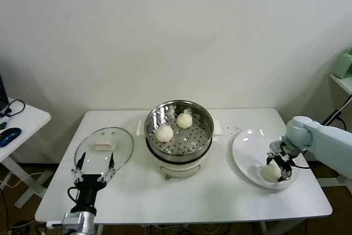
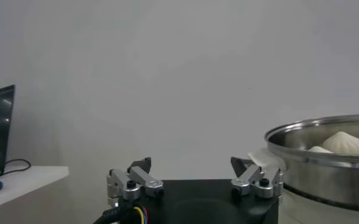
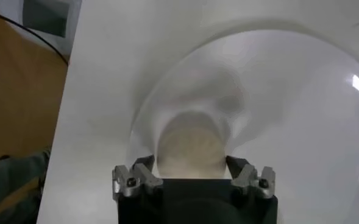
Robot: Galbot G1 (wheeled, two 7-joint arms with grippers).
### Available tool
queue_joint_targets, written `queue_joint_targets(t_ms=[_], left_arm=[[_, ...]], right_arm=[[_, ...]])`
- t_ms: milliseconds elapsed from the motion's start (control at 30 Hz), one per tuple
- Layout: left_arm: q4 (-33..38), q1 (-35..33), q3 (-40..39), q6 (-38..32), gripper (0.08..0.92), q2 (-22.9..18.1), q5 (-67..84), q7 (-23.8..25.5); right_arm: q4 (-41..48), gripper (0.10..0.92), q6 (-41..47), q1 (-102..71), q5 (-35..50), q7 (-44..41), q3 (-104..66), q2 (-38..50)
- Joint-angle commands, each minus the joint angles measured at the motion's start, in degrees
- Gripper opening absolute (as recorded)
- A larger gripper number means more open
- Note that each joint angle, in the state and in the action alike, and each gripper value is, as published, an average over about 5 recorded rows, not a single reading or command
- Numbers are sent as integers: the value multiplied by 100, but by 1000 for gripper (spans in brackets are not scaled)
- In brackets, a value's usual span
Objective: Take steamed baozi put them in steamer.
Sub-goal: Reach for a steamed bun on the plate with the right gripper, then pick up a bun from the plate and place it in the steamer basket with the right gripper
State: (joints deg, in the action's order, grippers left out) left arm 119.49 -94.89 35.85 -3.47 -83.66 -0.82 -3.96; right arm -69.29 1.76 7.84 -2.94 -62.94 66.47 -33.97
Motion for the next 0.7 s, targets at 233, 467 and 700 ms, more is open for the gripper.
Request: queue_joint_targets(t_ms=[233,467,700], left_arm=[[2,8,1,2,823,6,2,1],[27,-21,10,1,823,35,-1,5],[68,-82,15,-3,823,36,-18,8]], right_arm=[[-4,687,-4,66,49,14,-67,-40],[-313,687,-600,914,40,-178,-335,-121],[-660,687,-2172,2682,-1213,-351,37,-642]])
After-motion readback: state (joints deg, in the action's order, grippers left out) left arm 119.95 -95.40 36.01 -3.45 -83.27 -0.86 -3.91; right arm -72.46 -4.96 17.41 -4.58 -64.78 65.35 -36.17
